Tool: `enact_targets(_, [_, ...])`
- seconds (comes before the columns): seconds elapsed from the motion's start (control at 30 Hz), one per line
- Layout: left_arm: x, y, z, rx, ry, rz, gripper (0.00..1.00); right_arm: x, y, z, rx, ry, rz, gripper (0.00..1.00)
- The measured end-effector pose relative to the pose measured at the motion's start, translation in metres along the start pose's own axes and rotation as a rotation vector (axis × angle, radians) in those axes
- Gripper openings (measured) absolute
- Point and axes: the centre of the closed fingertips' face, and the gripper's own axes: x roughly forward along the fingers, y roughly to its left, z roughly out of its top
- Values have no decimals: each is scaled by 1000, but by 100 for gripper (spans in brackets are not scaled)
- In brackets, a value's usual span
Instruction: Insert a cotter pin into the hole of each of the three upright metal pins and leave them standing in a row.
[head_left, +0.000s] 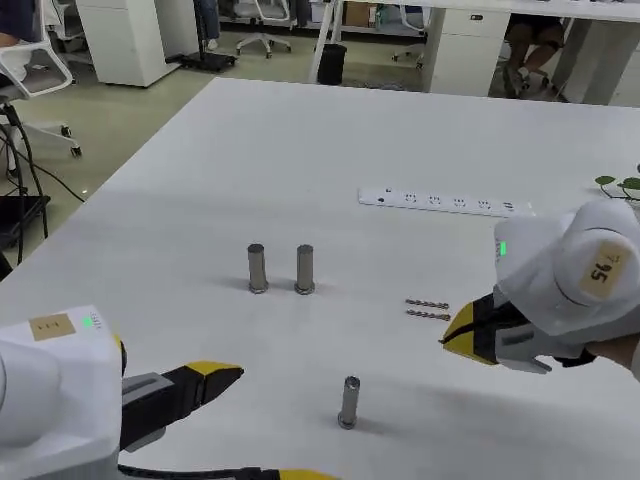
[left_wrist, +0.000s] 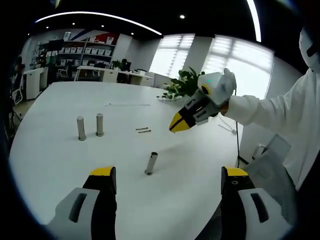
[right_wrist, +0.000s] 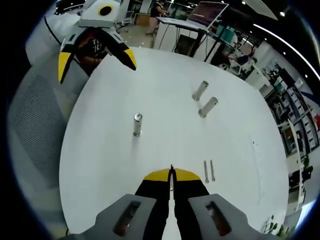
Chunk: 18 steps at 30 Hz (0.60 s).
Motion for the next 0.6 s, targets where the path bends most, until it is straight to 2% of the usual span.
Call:
enact_targets(0.27, [8,1,8,-2,-3,-18,81,-17,2,13,11,-49,-65,0])
enact_targets(0.4, [14,0,12,-3,-5,-27,79,-23,2,17,-12,-47,-105,0])
enact_targets(0.5, [18,-3,14,-11,-5,-45,78,-26,4,19,-3,-55,-110,0])
enact_targets(0.6, [21,-4,16,-7,-2,-60,77,-29,6,18,-29,-40,-146,0])
